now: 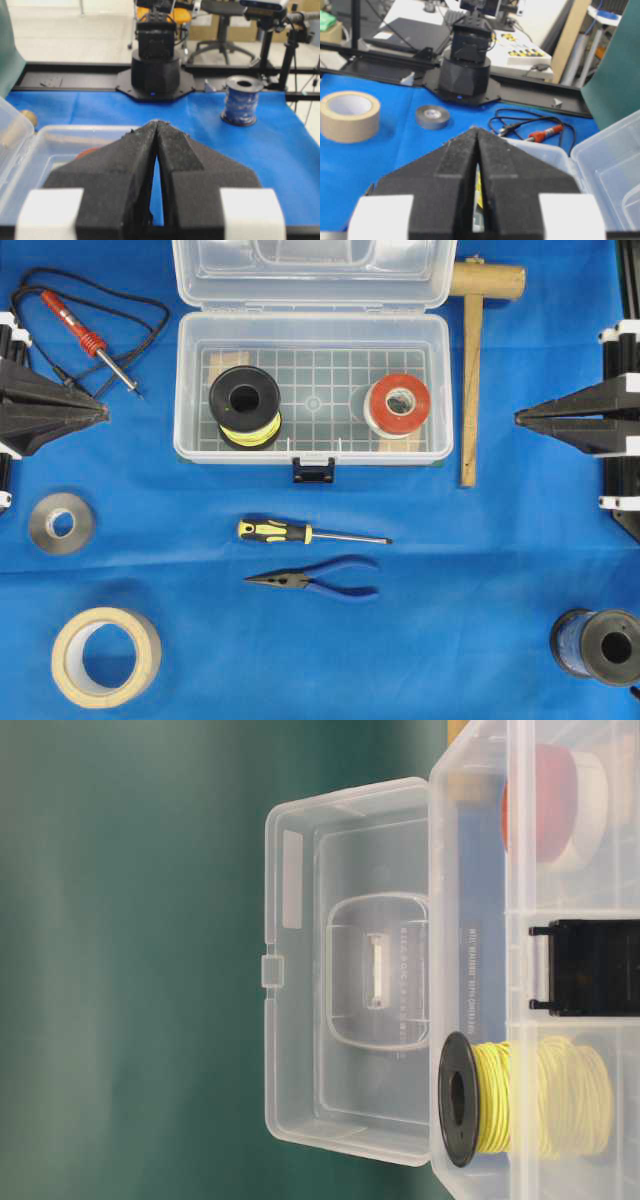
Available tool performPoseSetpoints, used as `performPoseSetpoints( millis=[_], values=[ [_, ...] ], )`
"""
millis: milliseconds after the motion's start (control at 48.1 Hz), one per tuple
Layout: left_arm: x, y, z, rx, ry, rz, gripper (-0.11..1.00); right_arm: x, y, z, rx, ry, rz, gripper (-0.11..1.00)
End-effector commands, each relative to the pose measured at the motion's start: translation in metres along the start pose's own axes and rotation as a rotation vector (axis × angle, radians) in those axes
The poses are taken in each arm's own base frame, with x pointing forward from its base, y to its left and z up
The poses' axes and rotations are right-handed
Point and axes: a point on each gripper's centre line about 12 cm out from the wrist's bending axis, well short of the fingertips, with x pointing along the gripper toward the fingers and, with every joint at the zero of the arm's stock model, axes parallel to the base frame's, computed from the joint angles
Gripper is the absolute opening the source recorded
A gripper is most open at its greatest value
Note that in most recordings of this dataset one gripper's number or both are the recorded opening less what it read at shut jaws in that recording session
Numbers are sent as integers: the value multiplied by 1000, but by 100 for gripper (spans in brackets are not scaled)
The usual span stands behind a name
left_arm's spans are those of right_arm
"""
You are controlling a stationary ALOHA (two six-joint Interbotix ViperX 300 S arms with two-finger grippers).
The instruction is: Close the tool box with the left arm.
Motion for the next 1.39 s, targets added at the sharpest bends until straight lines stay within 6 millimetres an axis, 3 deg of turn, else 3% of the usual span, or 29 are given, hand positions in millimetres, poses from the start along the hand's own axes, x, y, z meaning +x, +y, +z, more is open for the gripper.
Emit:
performPoseSetpoints(
  millis=[0,208,520,810,873,1143,1372],
  values=[
    [5,2,12,-5,-51,12,0,4,-5,19,-15,-53,-25,0],
    [13,10,23,26,-128,55,0,4,-10,23,-14,-55,-49,0],
    [39,70,34,56,-97,296,4,5,-12,22,-19,-51,-59,0],
    [57,140,42,69,-36,517,82,5,-15,19,-26,-39,-72,0],
    [63,159,40,64,8,560,91,5,-16,18,-26,-31,-77,0],
    [100,233,21,50,263,663,91,5,-19,13,-27,6,-90,0],
    [133,273,-1,71,471,652,91,5,-19,10,-25,32,-93,0]
  ],
)
